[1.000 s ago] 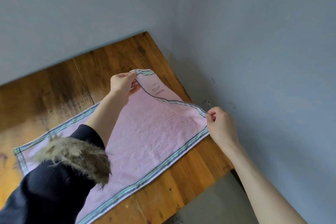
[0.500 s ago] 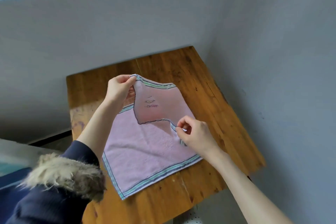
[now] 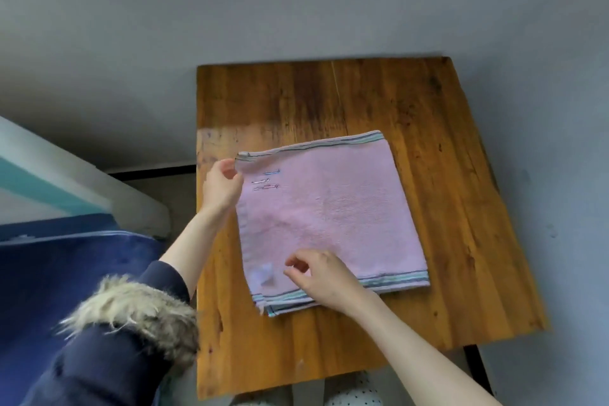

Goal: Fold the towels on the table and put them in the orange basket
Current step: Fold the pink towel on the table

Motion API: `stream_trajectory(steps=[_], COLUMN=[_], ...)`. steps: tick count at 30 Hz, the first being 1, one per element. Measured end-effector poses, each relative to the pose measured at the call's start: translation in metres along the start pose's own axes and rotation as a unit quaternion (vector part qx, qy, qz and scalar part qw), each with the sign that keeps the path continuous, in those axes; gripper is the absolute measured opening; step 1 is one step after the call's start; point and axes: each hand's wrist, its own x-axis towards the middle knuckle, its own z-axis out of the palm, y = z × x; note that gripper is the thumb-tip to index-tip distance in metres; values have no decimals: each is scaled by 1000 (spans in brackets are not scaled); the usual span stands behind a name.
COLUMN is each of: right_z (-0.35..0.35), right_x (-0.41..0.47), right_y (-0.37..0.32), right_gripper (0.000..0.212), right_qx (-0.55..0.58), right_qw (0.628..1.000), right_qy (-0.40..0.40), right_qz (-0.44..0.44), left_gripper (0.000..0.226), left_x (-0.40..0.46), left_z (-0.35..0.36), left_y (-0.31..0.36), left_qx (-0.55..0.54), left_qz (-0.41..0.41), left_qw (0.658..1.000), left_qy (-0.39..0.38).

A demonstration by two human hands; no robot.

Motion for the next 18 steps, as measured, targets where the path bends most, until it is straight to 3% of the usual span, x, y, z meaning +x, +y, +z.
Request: stream_trajectory(steps=[5, 11, 15, 18], right_z=[-2, -20, -15, -13], right_x=[26, 34, 23, 17], right_y=[45, 95, 103, 96], right_gripper=[46, 84, 86, 85], right_qx=[-154, -229, -231, -208], right_qw=[980, 957, 954, 953], right_qy=[115, 36, 39, 51], right_qz=[59, 172, 189, 216], left_gripper=[41, 61, 86, 87], left_x=[-49, -90, -86, -70], left_z=[17, 48, 55, 54], left_y=[-68, -92, -100, -94], left_qx=[88, 326, 417, 450], left_qz=[35, 154, 169, 190], left_qw=[995, 931, 885, 860], left_qy=[-10, -60, -117, -149])
